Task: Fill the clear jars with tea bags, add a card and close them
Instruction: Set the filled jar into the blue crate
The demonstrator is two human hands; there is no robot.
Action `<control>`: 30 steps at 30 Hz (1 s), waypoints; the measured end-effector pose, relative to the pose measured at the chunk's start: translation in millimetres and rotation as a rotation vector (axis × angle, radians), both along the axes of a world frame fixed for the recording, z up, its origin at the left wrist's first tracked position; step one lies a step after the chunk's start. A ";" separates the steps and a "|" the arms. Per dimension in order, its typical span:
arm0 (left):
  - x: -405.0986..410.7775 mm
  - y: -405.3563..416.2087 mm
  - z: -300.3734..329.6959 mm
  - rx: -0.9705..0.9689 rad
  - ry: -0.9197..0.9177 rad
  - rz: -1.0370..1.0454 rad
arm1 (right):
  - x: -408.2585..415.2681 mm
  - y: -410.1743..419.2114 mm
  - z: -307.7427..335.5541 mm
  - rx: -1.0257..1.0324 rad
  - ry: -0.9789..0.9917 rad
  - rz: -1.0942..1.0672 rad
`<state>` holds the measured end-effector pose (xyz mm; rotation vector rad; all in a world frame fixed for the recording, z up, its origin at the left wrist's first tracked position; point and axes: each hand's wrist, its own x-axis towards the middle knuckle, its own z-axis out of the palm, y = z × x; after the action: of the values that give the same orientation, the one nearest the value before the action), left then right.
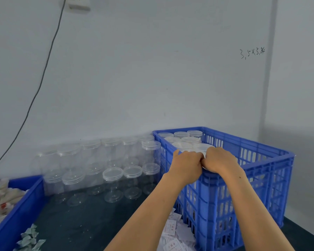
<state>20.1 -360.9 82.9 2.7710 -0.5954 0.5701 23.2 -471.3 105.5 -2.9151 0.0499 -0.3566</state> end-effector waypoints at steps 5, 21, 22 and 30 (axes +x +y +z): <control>-6.0 9.1 -1.9 -0.031 0.060 -0.047 | -3.4 6.9 8.4 0.039 0.063 -0.030; 15.0 189.2 -101.6 -0.638 0.067 0.355 | 19.4 163.5 -48.6 0.334 -0.239 0.457; 20.0 201.9 -108.8 -0.664 0.076 0.388 | 26.5 174.1 -56.2 0.348 -0.224 0.477; 72.1 281.1 -163.1 -0.914 0.158 0.587 | 85.6 247.8 -124.0 0.612 0.045 0.494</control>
<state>92.2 -79.8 -80.2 2.0209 0.4517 0.5343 108.9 -223.5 -18.5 -2.2289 -0.4610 -0.1515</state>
